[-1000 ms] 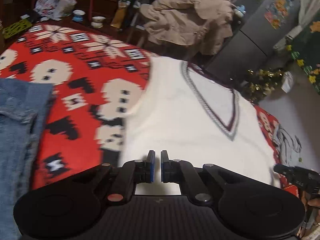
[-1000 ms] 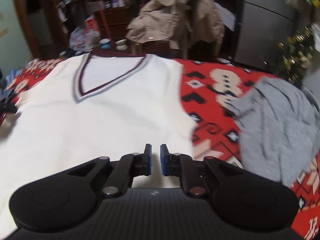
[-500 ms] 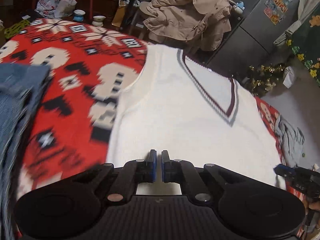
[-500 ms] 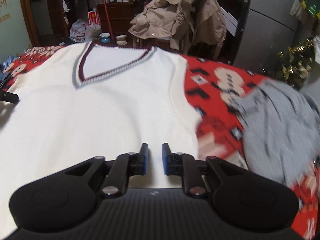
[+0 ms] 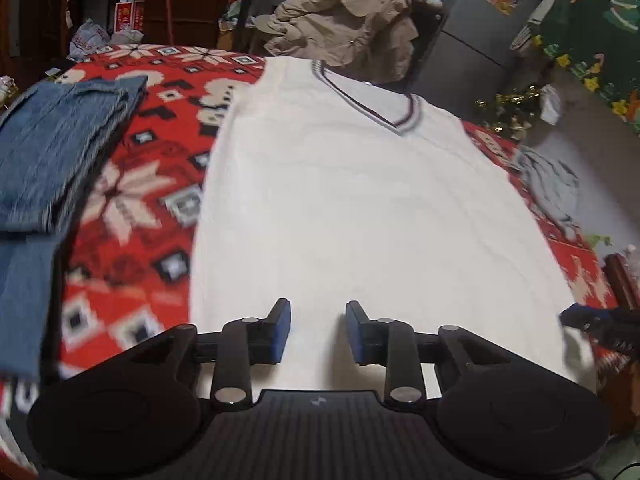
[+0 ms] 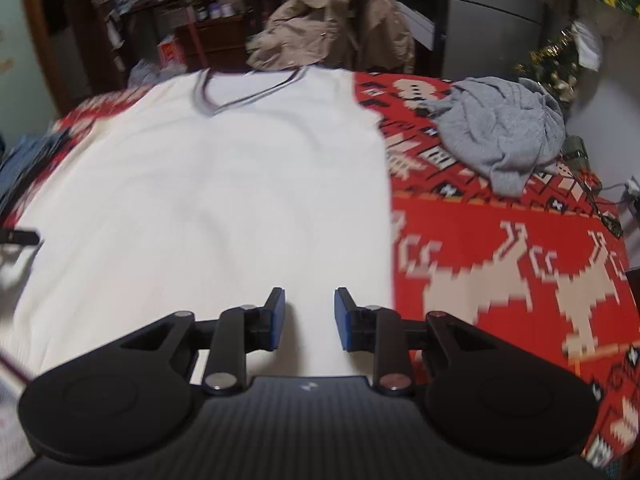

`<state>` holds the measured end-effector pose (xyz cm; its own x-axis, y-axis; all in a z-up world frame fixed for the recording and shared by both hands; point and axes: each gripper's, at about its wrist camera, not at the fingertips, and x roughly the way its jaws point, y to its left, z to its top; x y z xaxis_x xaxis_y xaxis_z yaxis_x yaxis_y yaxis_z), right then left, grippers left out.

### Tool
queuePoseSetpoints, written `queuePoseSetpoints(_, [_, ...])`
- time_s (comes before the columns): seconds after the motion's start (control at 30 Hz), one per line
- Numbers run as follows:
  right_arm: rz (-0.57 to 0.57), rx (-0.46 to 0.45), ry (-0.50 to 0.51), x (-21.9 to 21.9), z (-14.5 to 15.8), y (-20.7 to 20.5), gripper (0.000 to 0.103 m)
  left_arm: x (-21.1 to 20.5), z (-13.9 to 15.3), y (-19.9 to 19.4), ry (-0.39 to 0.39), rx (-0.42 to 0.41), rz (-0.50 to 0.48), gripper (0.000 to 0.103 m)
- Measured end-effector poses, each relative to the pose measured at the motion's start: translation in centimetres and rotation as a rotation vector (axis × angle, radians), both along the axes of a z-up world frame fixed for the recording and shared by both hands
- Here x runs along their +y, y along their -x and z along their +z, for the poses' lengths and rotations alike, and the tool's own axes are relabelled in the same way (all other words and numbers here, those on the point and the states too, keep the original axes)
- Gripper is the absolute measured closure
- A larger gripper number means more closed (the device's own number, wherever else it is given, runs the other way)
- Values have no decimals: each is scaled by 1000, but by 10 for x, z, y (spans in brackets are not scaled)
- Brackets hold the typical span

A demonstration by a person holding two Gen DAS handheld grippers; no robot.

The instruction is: Fold clothes

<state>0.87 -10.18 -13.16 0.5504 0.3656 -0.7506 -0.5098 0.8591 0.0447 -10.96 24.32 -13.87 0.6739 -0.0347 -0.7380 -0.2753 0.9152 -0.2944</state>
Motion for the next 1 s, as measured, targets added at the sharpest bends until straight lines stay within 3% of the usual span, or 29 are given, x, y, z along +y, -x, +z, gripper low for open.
queuePoseSetpoints(0.23, [42, -48, 57, 1, -4, 58, 74, -19, -1, 29, -57, 1, -18, 71])
queuePoseSetpoints(0.3, [42, -58, 50, -4, -5, 69, 74, -19, -2, 38, -37, -1, -11, 71])
queuePoseSetpoints(0.47, [-4, -53, 7, -20, -5, 82, 73, -19, -3, 59, -7, -22, 2, 71])
queuePoseSetpoints(0.83, [-33, -46, -17, -39, -4, 96, 73, -20, -5, 64, -22, -41, -14, 71])
queuePoseSetpoints(0.93, [-27, -53, -1, -43, -2, 100, 79, -18, -6, 65, -3, -42, -7, 71])
queuePoseSetpoints(1.0, [-33, -55, 22, -43, -1, 99, 93, -16, -6, 65, 10, -43, -3, 71])
